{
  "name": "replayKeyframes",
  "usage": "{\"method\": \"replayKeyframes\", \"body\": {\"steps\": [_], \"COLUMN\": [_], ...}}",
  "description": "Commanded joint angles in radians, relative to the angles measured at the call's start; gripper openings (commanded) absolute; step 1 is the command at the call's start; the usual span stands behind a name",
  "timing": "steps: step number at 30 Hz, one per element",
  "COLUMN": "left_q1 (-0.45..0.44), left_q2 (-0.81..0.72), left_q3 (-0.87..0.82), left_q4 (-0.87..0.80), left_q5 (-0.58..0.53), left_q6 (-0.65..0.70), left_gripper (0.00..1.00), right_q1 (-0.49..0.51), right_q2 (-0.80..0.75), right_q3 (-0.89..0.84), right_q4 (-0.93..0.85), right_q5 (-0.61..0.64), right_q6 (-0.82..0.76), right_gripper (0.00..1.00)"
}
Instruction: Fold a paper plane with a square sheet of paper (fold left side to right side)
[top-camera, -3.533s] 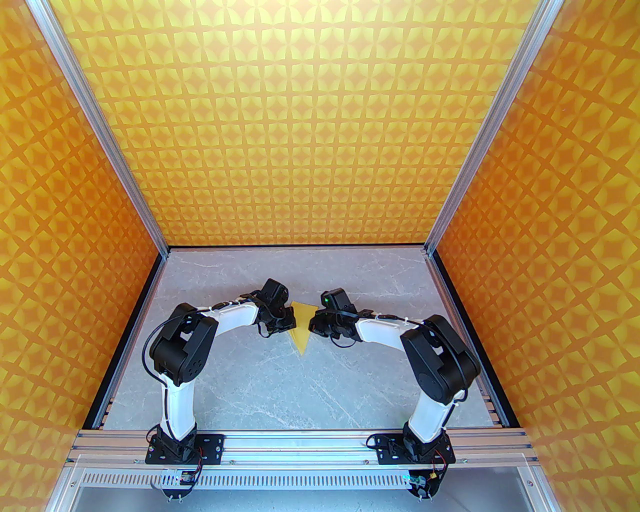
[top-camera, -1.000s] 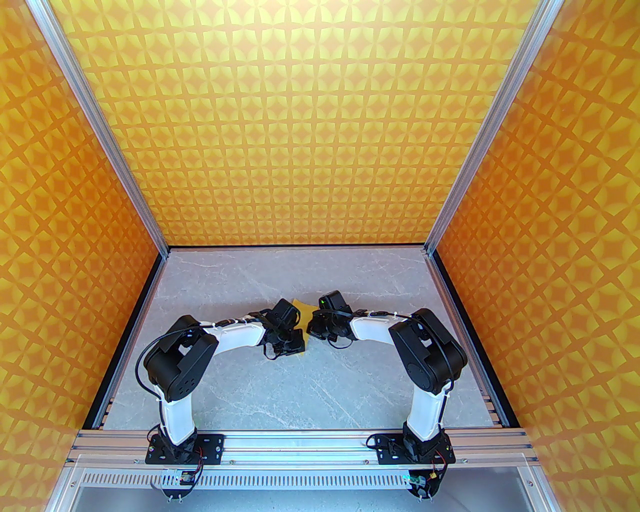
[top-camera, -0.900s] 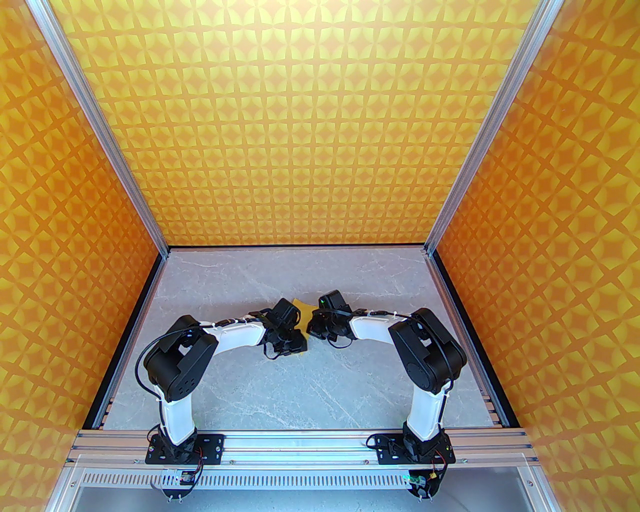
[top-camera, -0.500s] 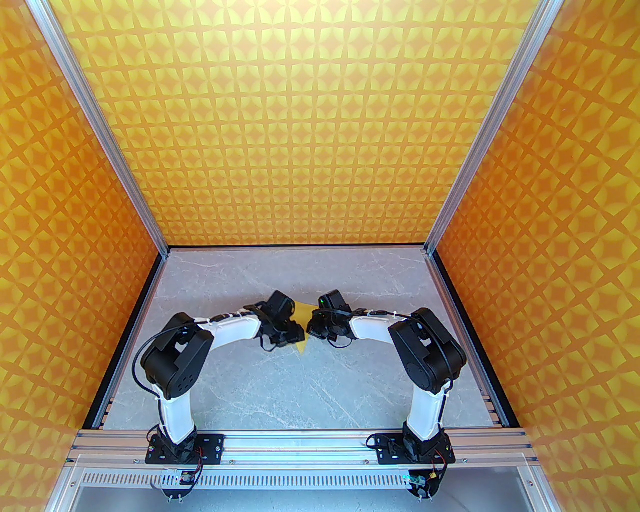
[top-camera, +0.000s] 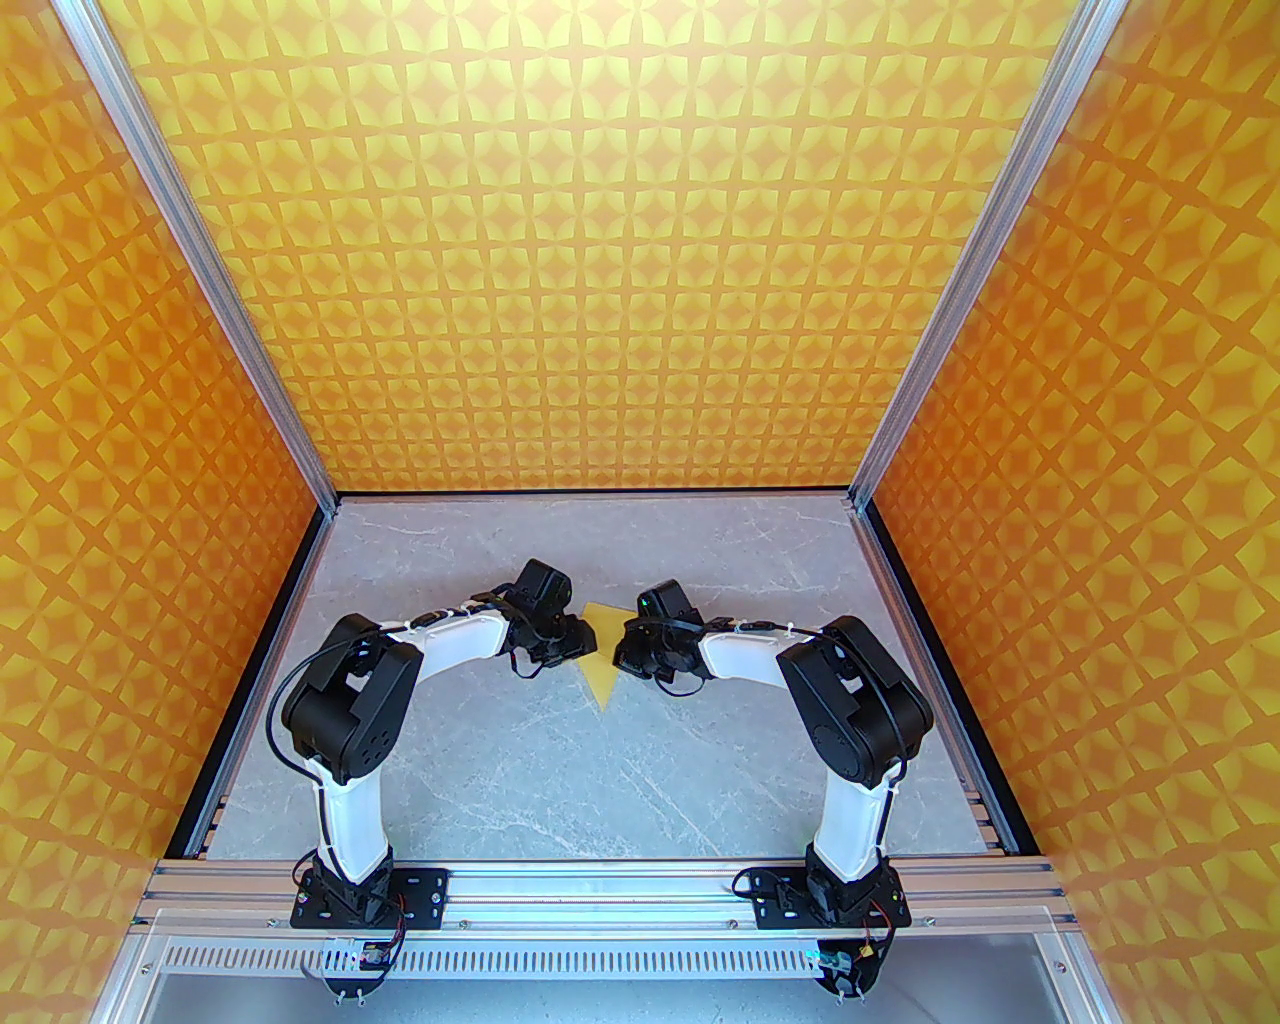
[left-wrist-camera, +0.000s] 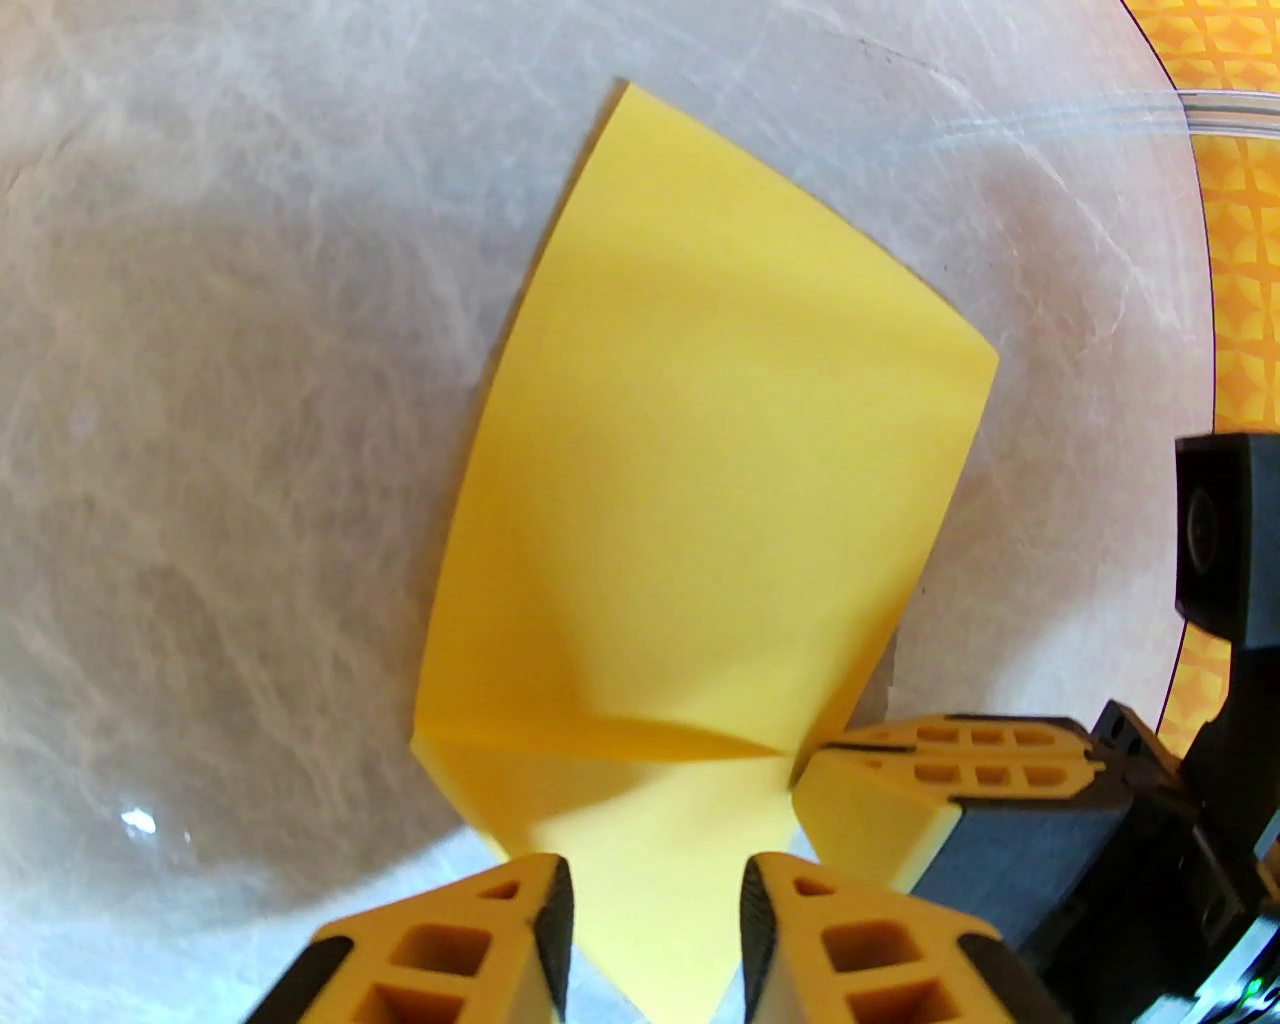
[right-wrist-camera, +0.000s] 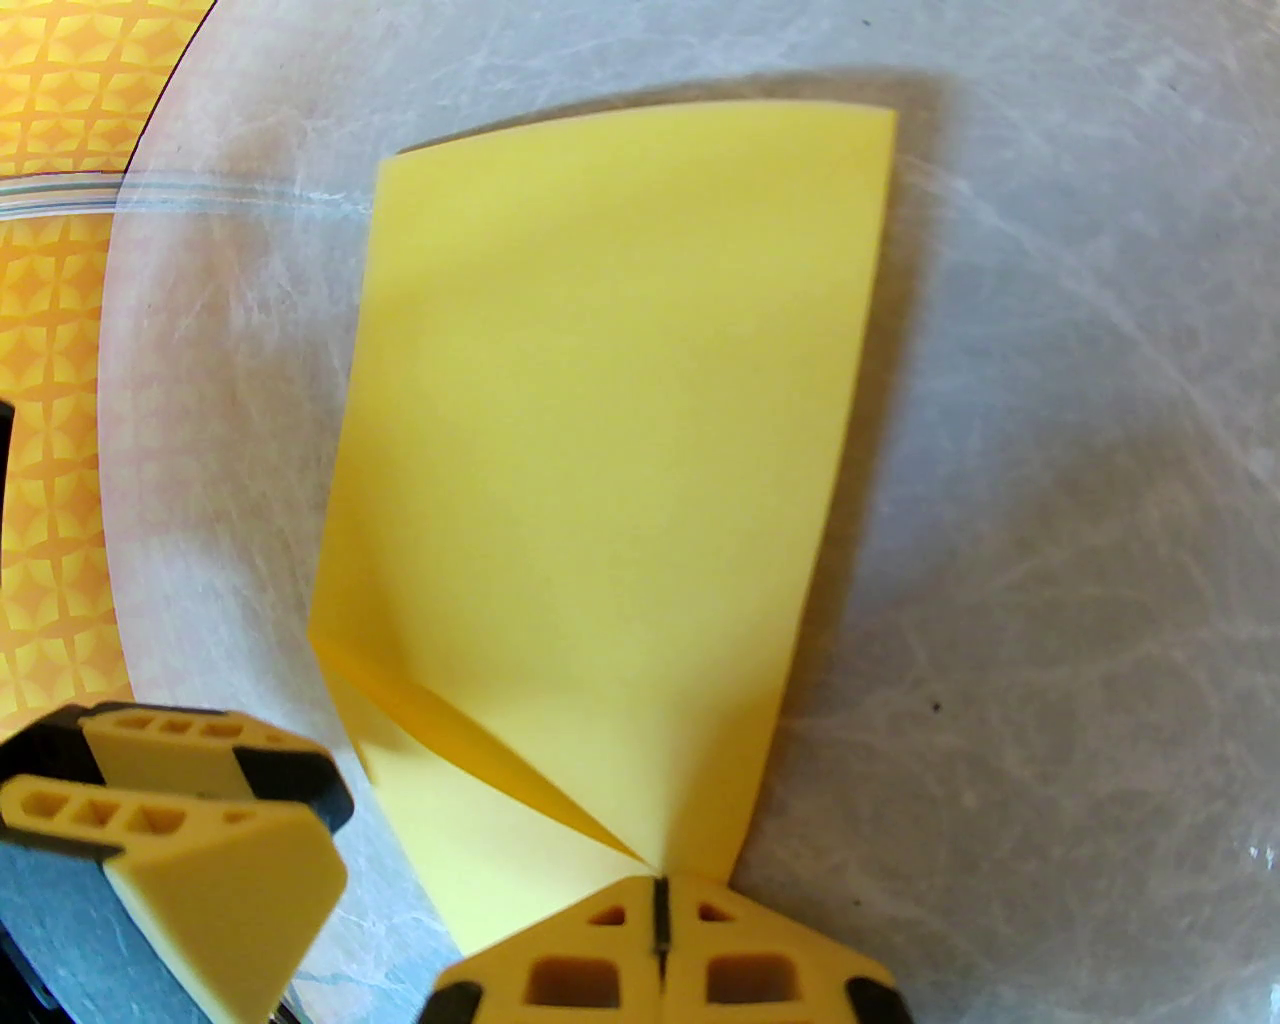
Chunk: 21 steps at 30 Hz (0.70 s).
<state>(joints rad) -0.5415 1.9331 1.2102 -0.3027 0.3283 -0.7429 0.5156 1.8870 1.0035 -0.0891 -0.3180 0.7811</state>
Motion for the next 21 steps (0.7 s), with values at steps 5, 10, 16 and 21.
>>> {"method": "replayKeyframes", "body": {"steps": [5,10,16,21], "left_q1": [0.017,0.020,0.020,0.018], "left_q2": [0.011,0.055,0.082,0.055], "left_q3": [0.022,0.053,0.080,0.060], "left_q4": [-0.034,-0.053,-0.040,0.004], "left_q5": [-0.092,-0.089,-0.062,-0.045], "left_q6": [0.013,0.019,0.020,0.017], "left_gripper": [0.42,0.42,0.40,0.38], "right_q1": [-0.002,-0.001,-0.002,-0.002], "right_q2": [0.040,0.044,0.045,0.046], "right_q3": [-0.021,-0.020,-0.019,-0.019], "right_q4": [-0.072,-0.073,-0.071,-0.073], "right_q5": [0.066,0.066,0.065,0.065], "right_q6": [-0.017,-0.017,-0.016,-0.016], "right_gripper": [0.00,0.00,0.00,0.00]}}
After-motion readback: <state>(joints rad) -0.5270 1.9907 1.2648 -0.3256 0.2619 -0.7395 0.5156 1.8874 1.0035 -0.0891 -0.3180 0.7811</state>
